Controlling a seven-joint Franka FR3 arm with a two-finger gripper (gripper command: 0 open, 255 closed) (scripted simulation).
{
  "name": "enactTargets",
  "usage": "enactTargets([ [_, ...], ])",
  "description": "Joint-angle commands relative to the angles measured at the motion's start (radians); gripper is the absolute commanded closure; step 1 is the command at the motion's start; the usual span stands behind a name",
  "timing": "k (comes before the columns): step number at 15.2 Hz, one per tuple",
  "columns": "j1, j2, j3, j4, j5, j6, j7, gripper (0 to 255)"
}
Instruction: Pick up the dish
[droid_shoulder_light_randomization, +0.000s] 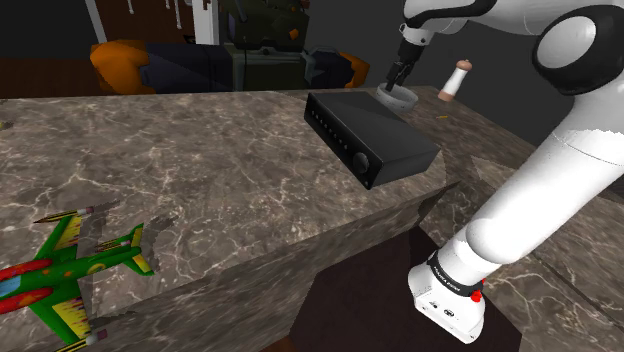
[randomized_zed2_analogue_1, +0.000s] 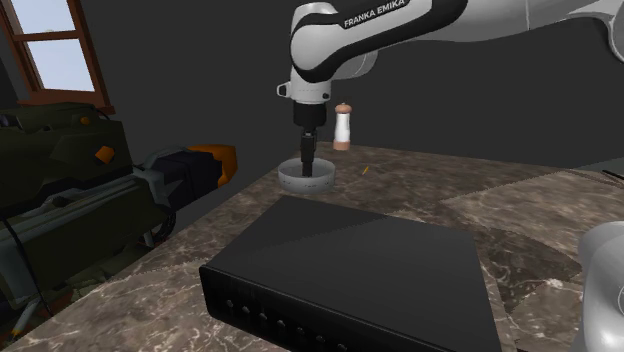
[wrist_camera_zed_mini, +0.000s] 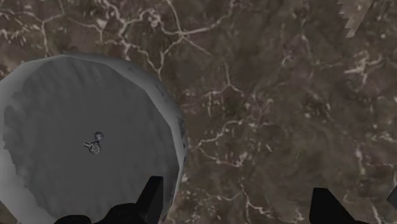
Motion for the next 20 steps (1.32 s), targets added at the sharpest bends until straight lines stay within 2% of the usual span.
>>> enactTargets([
  [1, -0.02, 0.078, -0.014, 0.08, 0.02, -0.008, -0.041, 0],
  [3, -0.042, 0.147, -0.022, 0.152, 0.04, -0.017, -0.073, 0],
  [12, -0.042, 0.16, -0.019, 0.066, 0.046, 0.081, -0.075, 0],
  [13, -0.041, 0.157, -0.019, 0.062, 0.045, 0.081, -0.075, 255],
  [20, -0.041, 0.157, -0.019, 0.064, 0.045, 0.08, -0.074, 255],
])
